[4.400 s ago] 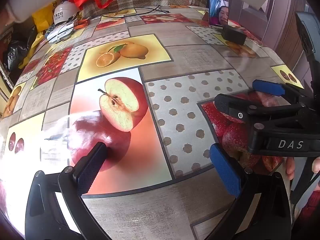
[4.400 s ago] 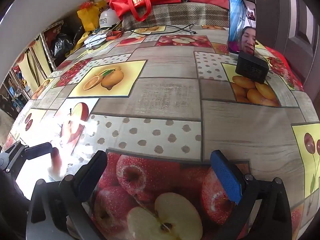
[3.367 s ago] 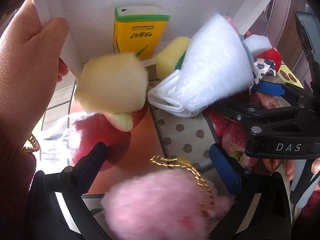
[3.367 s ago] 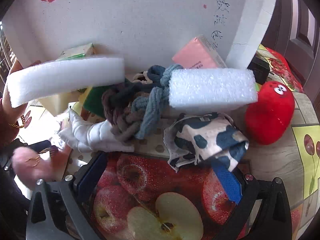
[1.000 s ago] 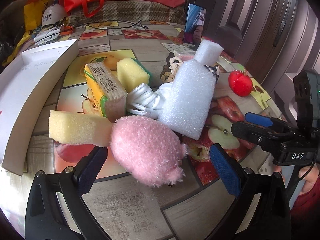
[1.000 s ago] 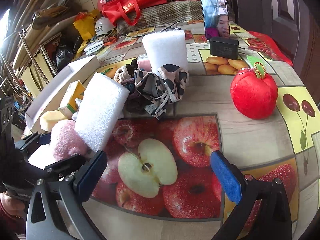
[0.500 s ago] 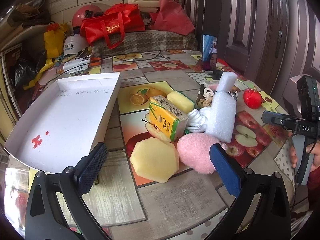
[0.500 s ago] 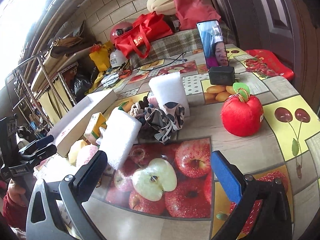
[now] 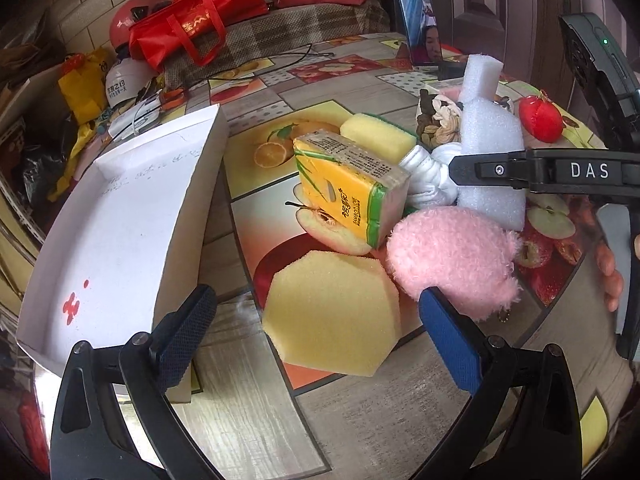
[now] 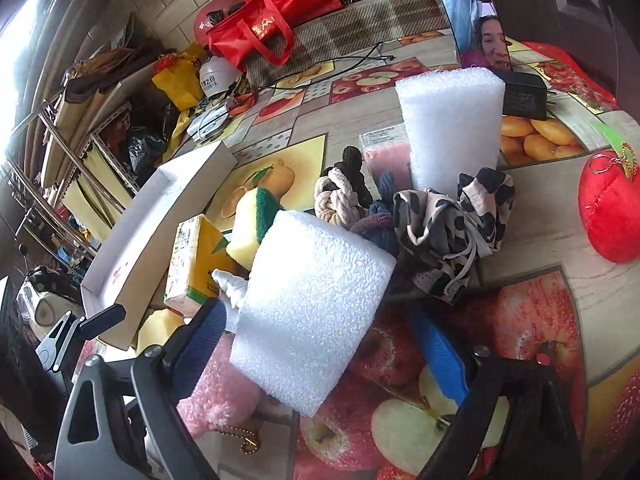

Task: Organize soft objects
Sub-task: 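Grasp the yellow octagonal sponge with the left tool while the right tool grasps a white foam block, then carry the sponge and foam block into the white tray and open both tools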

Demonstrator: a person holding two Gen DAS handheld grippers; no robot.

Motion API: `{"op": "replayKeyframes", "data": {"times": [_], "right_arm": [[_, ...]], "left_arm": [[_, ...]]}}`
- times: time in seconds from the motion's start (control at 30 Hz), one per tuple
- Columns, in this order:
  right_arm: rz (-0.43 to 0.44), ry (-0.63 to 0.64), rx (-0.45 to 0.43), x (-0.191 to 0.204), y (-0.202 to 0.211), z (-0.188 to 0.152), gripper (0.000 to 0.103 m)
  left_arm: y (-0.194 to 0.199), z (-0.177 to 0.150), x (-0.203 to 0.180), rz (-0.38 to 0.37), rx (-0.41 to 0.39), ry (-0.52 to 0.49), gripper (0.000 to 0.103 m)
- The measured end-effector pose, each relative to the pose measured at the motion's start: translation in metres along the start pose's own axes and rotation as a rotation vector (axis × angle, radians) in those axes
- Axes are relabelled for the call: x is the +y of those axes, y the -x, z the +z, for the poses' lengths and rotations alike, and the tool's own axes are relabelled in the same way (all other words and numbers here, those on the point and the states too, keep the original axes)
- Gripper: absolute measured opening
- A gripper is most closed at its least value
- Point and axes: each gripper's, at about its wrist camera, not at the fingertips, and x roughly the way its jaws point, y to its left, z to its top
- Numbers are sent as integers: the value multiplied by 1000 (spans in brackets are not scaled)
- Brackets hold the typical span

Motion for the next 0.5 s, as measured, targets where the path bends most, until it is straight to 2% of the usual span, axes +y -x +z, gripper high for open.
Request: {"op": "replayKeyframes", "data": {"times": [0.07, 0.1, 0.13, 0.17, 0.23, 0.37, 0.43, 0.5], "right_arm": [[23, -3, 0, -6, 4, -3, 48], [32, -7, -13, -9, 7, -5, 48], [41, -8, -27, -12, 12, -6, 48], [52, -9, -41, -15, 17, -8, 48], [81, -5, -79, -19, 28, -11, 48], [118, 41, -231, -17, 62, -18, 48], [119, 99, -323, -8, 77, -22, 48], [114, 153, -392, 3, 87, -27, 48]], "left_arm": [[-10, 0, 0, -14, 33, 4, 89], [-14, -2, -1, -33, 39, 9, 80], [-13, -2, 1, -71, 25, 31, 66], [-11, -2, 2, -88, 23, 43, 65], [-4, -3, 0, -69, -16, 48, 63], [21, -5, 3, -53, -144, 93, 63], [38, -9, 8, -38, -243, 131, 63], [57, -16, 15, 16, -346, 187, 63]]}}
